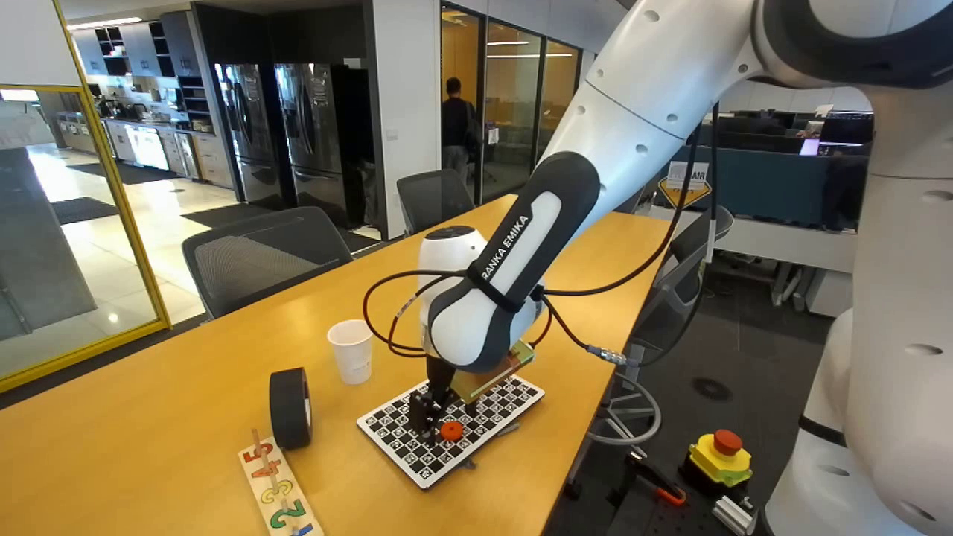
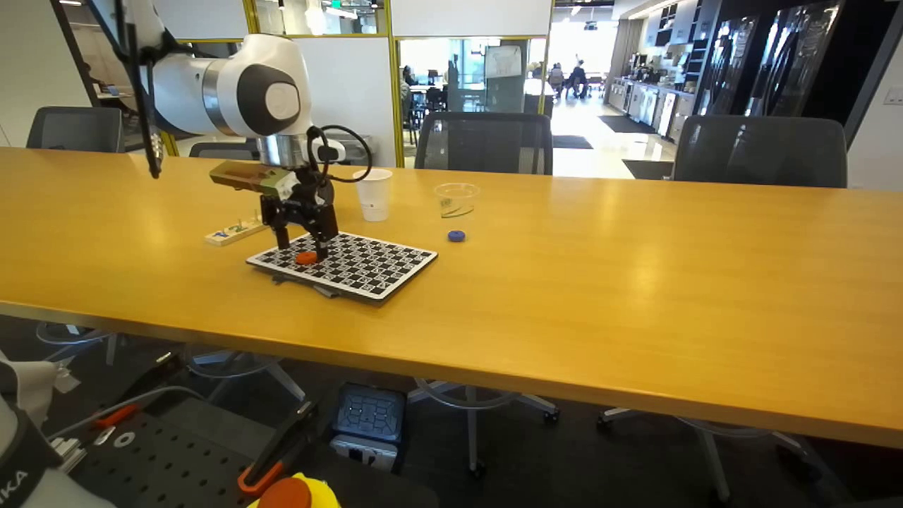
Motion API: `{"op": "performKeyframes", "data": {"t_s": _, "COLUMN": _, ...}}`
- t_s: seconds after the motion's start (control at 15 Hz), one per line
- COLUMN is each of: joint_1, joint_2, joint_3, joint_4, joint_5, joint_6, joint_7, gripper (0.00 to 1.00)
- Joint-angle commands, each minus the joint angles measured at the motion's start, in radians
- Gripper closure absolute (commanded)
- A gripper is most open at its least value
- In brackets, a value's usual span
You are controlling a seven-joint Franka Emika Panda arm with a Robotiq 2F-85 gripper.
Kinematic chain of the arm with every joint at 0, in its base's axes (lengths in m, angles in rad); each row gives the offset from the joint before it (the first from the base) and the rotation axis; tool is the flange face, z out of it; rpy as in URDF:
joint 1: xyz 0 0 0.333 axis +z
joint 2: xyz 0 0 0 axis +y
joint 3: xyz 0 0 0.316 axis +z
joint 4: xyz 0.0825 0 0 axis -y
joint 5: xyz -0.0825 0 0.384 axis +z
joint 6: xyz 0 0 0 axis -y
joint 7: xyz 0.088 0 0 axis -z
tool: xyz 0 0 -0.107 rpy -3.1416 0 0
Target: Put the orange discs in the white cup and the blue disc in the clear cup
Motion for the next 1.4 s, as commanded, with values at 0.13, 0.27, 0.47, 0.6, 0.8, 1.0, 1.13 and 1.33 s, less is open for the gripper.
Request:
{"op": "performKeyframes", "data": {"t_s": 0.13, "joint_1": -0.018, "joint_2": -0.013, "joint_3": 0.017, "joint_4": -0.016, "joint_5": 0.040, "joint_6": 0.031, "joint_7": -0.028, "gripper": 0.00}}
{"op": "performKeyframes", "data": {"t_s": 0.27, "joint_1": -0.020, "joint_2": -0.011, "joint_3": 0.016, "joint_4": -0.011, "joint_5": 0.043, "joint_6": 0.026, "joint_7": -0.031, "gripper": 0.00}}
{"op": "performKeyframes", "data": {"t_s": 0.47, "joint_1": -0.024, "joint_2": -0.007, "joint_3": 0.016, "joint_4": -0.008, "joint_5": 0.045, "joint_6": 0.024, "joint_7": -0.033, "gripper": 0.00}}
{"op": "performKeyframes", "data": {"t_s": 0.6, "joint_1": -0.027, "joint_2": -0.005, "joint_3": 0.016, "joint_4": -0.006, "joint_5": 0.047, "joint_6": 0.023, "joint_7": -0.035, "gripper": 0.00}}
{"op": "performKeyframes", "data": {"t_s": 0.8, "joint_1": -0.030, "joint_2": 0.002, "joint_3": 0.017, "joint_4": -0.003, "joint_5": 0.048, "joint_6": 0.023, "joint_7": -0.040, "gripper": 0.00}}
{"op": "performKeyframes", "data": {"t_s": 1.0, "joint_1": -0.034, "joint_2": 0.008, "joint_3": 0.019, "joint_4": 0.000, "joint_5": 0.055, "joint_6": 0.022, "joint_7": -0.047, "gripper": 0.00}}
{"op": "performKeyframes", "data": {"t_s": 1.13, "joint_1": -0.034, "joint_2": 0.012, "joint_3": 0.017, "joint_4": 0.000, "joint_5": 0.052, "joint_6": 0.029, "joint_7": -0.047, "gripper": 0.25}}
{"op": "performKeyframes", "data": {"t_s": 1.33, "joint_1": -0.032, "joint_2": 0.015, "joint_3": 0.016, "joint_4": 0.003, "joint_5": 0.048, "joint_6": 0.027, "joint_7": -0.046, "gripper": 0.42}}
